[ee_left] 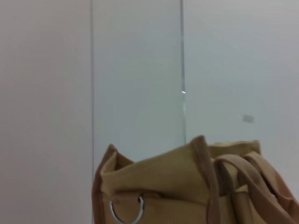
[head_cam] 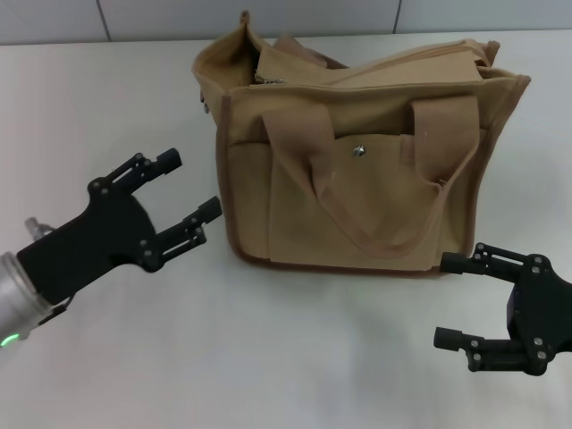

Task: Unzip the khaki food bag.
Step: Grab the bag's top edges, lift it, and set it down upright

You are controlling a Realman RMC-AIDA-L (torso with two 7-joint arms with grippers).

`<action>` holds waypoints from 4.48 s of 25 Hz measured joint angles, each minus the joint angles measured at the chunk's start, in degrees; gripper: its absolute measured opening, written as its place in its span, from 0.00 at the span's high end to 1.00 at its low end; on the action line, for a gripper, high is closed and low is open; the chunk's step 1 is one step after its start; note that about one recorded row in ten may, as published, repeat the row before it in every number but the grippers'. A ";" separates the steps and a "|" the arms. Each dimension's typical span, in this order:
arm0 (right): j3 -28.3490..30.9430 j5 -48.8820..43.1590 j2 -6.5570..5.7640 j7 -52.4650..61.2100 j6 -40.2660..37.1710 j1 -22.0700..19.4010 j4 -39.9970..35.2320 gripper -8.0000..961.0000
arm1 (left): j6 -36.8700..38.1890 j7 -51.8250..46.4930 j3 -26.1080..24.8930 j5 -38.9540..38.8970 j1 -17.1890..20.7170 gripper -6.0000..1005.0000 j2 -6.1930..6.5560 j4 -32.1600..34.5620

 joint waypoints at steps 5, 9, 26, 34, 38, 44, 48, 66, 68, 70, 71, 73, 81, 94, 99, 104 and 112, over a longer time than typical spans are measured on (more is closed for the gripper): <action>-0.03 0.00 0.29 0.00 0.52 0.13 0.02 0.12 | -0.39 0.98 0.43 -0.65 -2.66 0.26 -0.05 -2.20; -0.08 0.00 0.48 0.00 1.18 0.14 0.02 0.12 | -2.39 1.27 0.55 -0.65 -5.03 0.27 -0.08 -4.02; -0.09 0.00 0.70 0.00 2.29 -0.10 0.11 0.12 | -7.54 2.75 -0.66 -4.25 -10.55 0.50 -0.13 -10.49; -0.09 -0.03 0.70 0.00 2.29 -0.21 0.10 0.12 | -7.03 2.86 -0.09 -3.89 -11.23 0.79 -0.12 -10.85; 0.09 -0.03 0.70 0.00 2.28 -0.20 0.10 0.12 | -4.43 2.90 0.19 -3.80 -10.81 0.83 -0.08 -10.14; 7.15 0.80 0.69 0.01 1.28 -0.20 1.17 0.12 | 1.57 0.62 0.76 -3.71 -8.85 0.92 0.26 -3.94; 12.98 4.43 0.41 0.28 0.59 -0.90 3.21 0.12 | 4.21 -3.34 1.23 -3.71 -7.86 0.92 0.33 2.15; 15.49 22.14 -1.26 30.97 -5.56 1.14 -3.70 0.13 | 12.02 -10.90 14.53 -5.67 -10.48 0.92 0.10 17.75; 13.18 22.02 -1.24 32.32 -5.70 1.89 -5.91 0.13 | 11.93 -11.42 15.55 -5.84 -11.32 0.92 0.22 18.36; 11.82 22.24 -1.00 35.28 -6.01 2.81 -9.17 0.13 | 11.79 -11.55 16.58 -5.82 -11.55 0.92 0.30 19.26; 11.23 22.36 -0.87 36.78 -6.17 3.31 -10.90 0.13 | 11.67 -11.55 17.19 -5.79 -11.53 0.92 0.32 19.80; 9.11 22.38 -0.56 37.33 -7.12 4.08 -14.41 0.13 | 11.35 -11.50 18.45 -5.76 -11.28 0.92 0.28 20.73; 2.02 27.68 1.04 28.54 -9.34 3.89 -20.24 0.13 | 10.22 -11.10 19.74 -6.17 -10.68 0.92 0.06 20.79; -4.75 31.64 1.23 11.63 -4.64 4.30 -9.97 0.13 | 10.14 -10.86 21.38 -6.63 -11.13 0.92 -0.04 21.08; -10.13 31.95 1.25 10.16 0.25 4.97 -12.71 0.13 | 10.09 -10.85 21.47 -6.64 -11.39 0.92 -0.04 21.12; -15.49 33.08 1.12 12.80 3.37 5.72 -16.71 0.13 | 9.59 -10.84 21.99 -6.69 -11.56 0.92 -0.04 21.17; -24.13 29.34 0.98 29.49 9.60 5.03 -32.41 0.13 | 8.98 -10.85 22.88 -6.80 -11.71 0.92 -0.04 21.66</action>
